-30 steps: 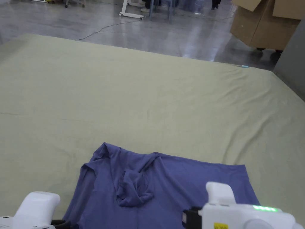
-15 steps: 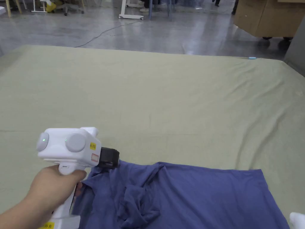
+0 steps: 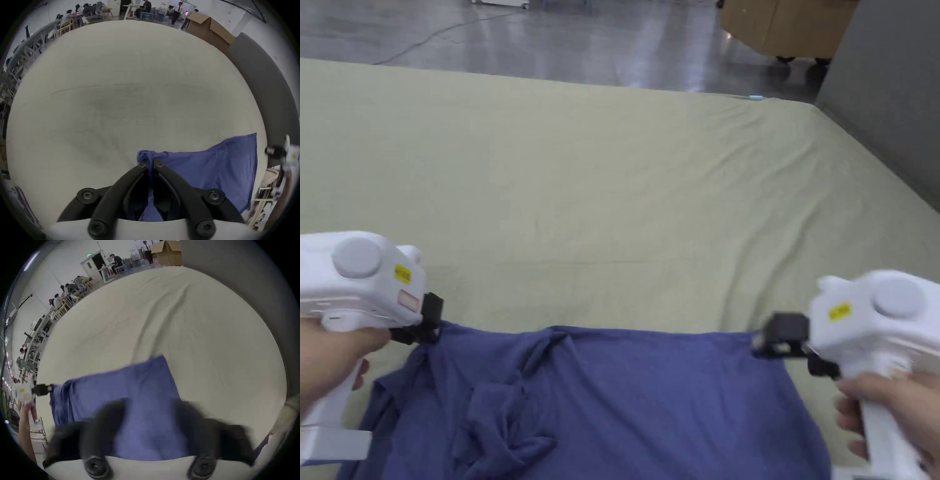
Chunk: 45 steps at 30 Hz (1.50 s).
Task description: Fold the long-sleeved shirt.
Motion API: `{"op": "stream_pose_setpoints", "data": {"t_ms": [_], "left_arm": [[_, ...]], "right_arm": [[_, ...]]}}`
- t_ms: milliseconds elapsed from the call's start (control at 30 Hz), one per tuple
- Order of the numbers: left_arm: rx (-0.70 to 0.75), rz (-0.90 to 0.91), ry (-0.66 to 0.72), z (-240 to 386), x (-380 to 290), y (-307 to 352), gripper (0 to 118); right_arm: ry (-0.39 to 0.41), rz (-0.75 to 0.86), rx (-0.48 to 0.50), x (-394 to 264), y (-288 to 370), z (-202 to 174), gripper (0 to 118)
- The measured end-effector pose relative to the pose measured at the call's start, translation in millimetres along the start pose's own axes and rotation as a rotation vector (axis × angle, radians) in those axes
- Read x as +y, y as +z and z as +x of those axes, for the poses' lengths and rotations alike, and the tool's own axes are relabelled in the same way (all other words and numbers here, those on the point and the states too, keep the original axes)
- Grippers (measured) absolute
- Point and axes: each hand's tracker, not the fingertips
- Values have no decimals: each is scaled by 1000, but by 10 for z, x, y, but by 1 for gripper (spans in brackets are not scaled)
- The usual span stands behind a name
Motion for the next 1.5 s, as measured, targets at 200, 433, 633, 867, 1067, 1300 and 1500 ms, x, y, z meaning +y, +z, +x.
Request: {"op": "stream_pose_setpoints", "data": {"t_ms": [200,433,633,867,1067,1300,1500], "left_arm": [[-5,11,-37,1,-78,140,0],[6,3,-89,72,-253,290,0],[-20,25,-112,97,-428,575,0],[-91,55,-141,2,-1101,1229,0],[-102,-29,-160,-139,-2029,1451,0],[-77,-155,-197,-124,-2875,1132,0],[-127,-117,-42,-383,-2920,960,0]], "right_arm": [[44,-122,-204,577,-701,-152,118],[-4,-132,-188,491,-715,-149,47],[53,-93,-21,263,-259,-69,0],[128,19,68,-731,851,181,0],[154,-10,81,-1931,1178,450,0],[213,-95,-28,-2748,756,549,0],[199,-112,-63,-2799,463,569,1]]}}
